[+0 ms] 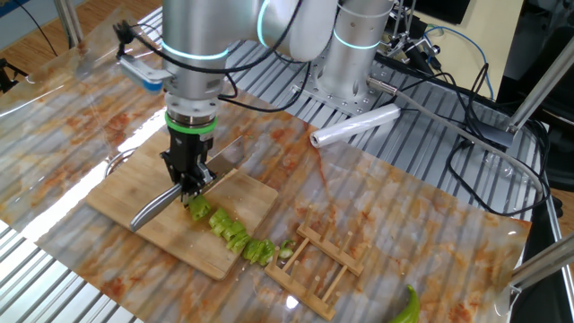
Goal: Chop the chili peppers
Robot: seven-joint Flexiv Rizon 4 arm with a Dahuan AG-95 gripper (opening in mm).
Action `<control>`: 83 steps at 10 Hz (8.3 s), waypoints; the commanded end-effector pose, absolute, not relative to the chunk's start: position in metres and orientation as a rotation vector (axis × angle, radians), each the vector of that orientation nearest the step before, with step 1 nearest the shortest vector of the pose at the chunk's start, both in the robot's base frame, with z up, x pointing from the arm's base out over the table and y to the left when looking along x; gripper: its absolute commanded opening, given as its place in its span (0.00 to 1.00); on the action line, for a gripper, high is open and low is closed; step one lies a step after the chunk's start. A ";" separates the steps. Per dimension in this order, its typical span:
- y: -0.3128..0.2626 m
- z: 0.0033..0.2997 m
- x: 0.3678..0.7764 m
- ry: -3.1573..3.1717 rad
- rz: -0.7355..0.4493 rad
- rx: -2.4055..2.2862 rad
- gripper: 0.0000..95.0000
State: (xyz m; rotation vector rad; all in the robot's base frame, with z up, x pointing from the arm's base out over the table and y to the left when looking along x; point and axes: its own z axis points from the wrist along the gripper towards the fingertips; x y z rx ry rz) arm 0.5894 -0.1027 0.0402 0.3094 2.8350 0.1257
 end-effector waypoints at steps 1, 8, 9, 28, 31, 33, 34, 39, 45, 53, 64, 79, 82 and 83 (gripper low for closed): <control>-0.103 0.038 0.591 2.834 0.133 0.306 0.00; -0.100 0.042 0.591 2.807 0.194 0.352 0.00; -0.100 0.040 0.590 2.797 0.181 0.342 0.00; -0.120 0.069 0.572 2.934 0.101 0.301 0.00; -0.122 0.046 0.575 2.908 0.104 0.287 0.00; -0.123 0.019 0.578 2.862 0.167 0.296 0.00; -0.122 0.018 0.577 2.883 0.160 0.292 0.00; -0.121 0.034 0.577 2.870 0.134 0.308 0.00; -0.108 0.044 0.581 2.874 0.154 0.358 0.00; -0.111 0.062 0.580 2.921 0.115 0.329 0.00; -0.121 0.065 0.566 2.928 0.071 0.285 0.00; -0.133 0.056 0.565 2.976 0.077 0.179 0.00; -0.130 0.058 0.566 3.006 0.078 0.184 0.00; -0.126 0.061 0.570 3.019 0.080 0.203 0.00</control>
